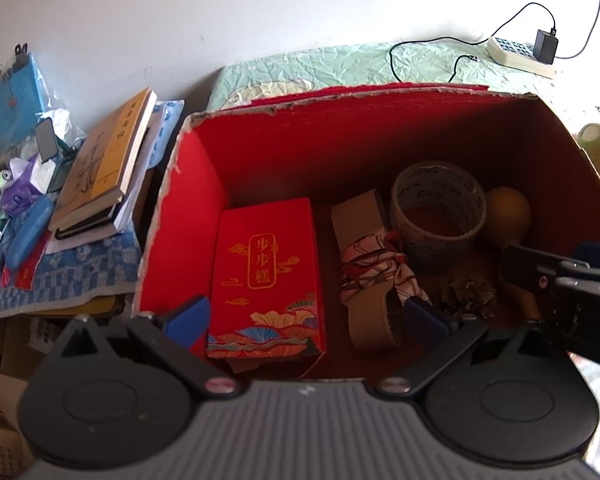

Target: Organize objects

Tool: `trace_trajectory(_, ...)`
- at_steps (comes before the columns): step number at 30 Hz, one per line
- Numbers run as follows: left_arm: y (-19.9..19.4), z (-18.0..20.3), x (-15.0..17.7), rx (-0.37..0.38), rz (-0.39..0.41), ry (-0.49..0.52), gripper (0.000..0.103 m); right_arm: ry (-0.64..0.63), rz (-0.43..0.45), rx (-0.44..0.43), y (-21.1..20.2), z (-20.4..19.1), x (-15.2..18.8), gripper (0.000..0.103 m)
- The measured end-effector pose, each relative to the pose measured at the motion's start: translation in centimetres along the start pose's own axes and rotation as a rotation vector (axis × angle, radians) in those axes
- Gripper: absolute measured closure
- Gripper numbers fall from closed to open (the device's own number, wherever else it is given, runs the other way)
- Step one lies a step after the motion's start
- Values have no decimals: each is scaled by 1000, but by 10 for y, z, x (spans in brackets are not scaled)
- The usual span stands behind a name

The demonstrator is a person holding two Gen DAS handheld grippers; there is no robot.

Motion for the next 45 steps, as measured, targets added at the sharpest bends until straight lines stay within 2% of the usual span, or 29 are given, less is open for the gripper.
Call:
trace_trajectory(21, 8, -2, 2, 23, -14, -15, 0, -8, 23, 39, 7, 0, -7, 33)
trace_trajectory(45, 11, 2, 0, 37, 0, 9, 3, -43, 31, 55, 11, -4, -5, 27)
Point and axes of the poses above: each gripper's, at about its wrist camera, not at the fingertips, and y roughly the way its jaws point, z to its right, x to its underside, the point moved 6 cm from there along y, roughly the way its jaws point, and after that the axes turned 15 degrees about y, right-handed, at the moved point
